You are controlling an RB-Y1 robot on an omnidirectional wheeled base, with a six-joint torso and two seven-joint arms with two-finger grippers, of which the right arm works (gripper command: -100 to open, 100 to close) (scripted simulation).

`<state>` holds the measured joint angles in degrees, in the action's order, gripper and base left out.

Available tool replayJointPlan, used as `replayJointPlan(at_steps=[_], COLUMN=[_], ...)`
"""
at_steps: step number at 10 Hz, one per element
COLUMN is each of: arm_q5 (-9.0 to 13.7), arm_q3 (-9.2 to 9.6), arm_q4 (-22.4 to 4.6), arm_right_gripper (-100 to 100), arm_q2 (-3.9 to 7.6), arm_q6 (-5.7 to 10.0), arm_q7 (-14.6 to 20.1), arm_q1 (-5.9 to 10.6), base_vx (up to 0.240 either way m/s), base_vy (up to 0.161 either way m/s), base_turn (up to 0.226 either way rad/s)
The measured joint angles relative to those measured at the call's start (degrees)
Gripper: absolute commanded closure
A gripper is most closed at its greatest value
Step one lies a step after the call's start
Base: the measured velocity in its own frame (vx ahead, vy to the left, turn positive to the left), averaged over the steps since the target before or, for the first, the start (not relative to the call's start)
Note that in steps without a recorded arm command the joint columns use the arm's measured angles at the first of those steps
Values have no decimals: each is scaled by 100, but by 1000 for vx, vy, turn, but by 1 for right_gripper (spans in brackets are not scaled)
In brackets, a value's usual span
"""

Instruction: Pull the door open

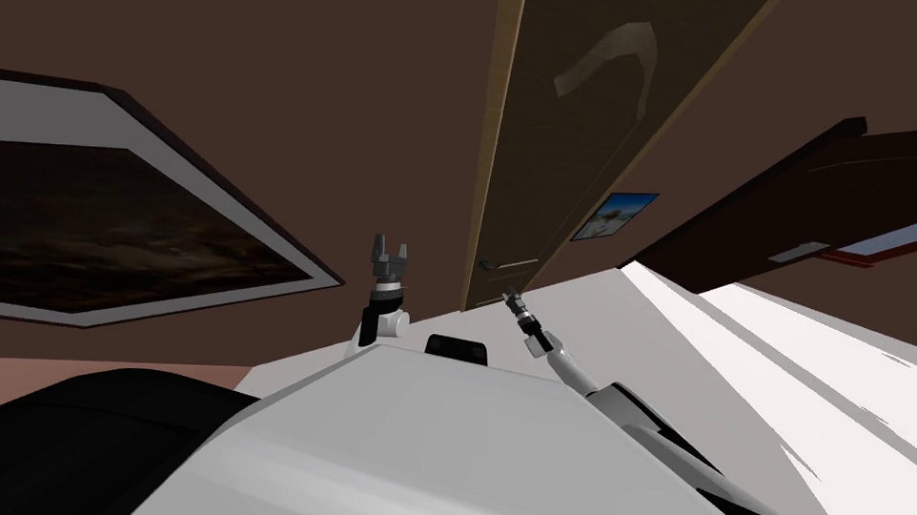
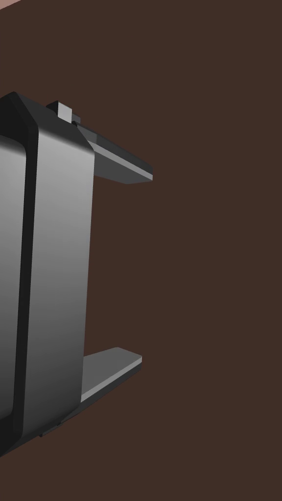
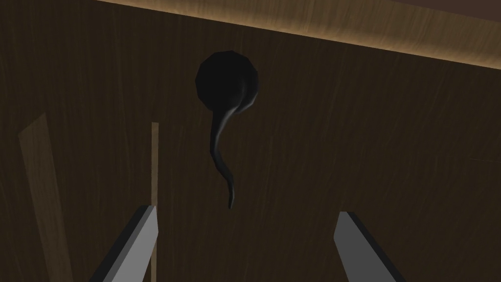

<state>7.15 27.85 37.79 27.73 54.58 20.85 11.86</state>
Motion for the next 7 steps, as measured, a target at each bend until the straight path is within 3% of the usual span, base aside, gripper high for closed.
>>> replayJointPlan(at_steps=[2,3,4,7], arm_q5=[18,34,36,97], arm_q3=[79,111,134,28], arm_q4=[-277,-263,-383,-461], arm_right_gripper=[-100,-100,-100,-100], arm_q2=[63,137,133,207], arm_q6=[92,76,110,166], arm_q7=[76,108,127,156], arm_q1=[122,117,170,99], base_vx=[143,81,31,76], base_vy=[73,61,24,88], base_turn=[-21,-9,-1,224])
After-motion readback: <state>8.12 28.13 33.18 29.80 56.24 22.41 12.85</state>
